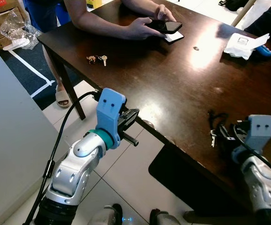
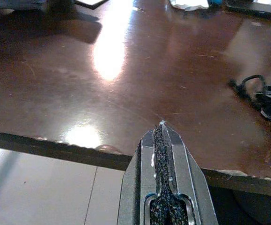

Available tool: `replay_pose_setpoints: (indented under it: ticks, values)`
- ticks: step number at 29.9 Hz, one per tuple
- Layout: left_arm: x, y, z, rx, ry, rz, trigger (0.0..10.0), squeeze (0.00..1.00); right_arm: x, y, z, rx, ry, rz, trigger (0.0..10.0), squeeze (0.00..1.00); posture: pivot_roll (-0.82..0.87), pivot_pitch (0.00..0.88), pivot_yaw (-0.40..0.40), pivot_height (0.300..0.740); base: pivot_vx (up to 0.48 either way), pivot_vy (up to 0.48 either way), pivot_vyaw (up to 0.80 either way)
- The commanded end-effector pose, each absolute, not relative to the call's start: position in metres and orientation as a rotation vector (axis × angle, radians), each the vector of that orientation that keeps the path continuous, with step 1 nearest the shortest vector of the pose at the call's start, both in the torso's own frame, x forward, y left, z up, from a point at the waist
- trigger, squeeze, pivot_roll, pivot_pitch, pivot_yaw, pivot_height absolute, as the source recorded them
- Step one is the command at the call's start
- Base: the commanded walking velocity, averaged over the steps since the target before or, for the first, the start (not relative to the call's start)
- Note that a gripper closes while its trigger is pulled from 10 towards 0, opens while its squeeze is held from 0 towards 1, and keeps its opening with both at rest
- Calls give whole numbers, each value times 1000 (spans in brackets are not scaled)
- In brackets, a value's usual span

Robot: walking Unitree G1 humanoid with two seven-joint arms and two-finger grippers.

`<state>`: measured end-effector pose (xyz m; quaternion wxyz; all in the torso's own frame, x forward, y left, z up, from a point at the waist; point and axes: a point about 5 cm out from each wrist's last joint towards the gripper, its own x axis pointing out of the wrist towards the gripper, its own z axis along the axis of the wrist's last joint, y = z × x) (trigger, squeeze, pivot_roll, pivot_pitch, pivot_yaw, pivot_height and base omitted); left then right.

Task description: Hang keys on a hook

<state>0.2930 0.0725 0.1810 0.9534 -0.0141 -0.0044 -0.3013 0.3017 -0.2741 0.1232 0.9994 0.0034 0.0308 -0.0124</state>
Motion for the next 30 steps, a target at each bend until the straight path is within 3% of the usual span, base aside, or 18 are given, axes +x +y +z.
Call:
replay_pose_setpoints:
  ticks: [1,14,30]
  values:
    - [291,76,176,-19,13,-595,10000,0,300,-266,104,46,133,-17,10000,0,-14,168,133,740,0,0,0]
    - [291,76,176,-18,17,-593,10000,0,304,-241,132,186,-84,115,10000,0,-17,164,136,740,0,0,0]
    - [291,76,176,-17,20,-589,10000,0,303,-234,114,96,28,143,10000,0,-12,167,132,740,0,0,0]
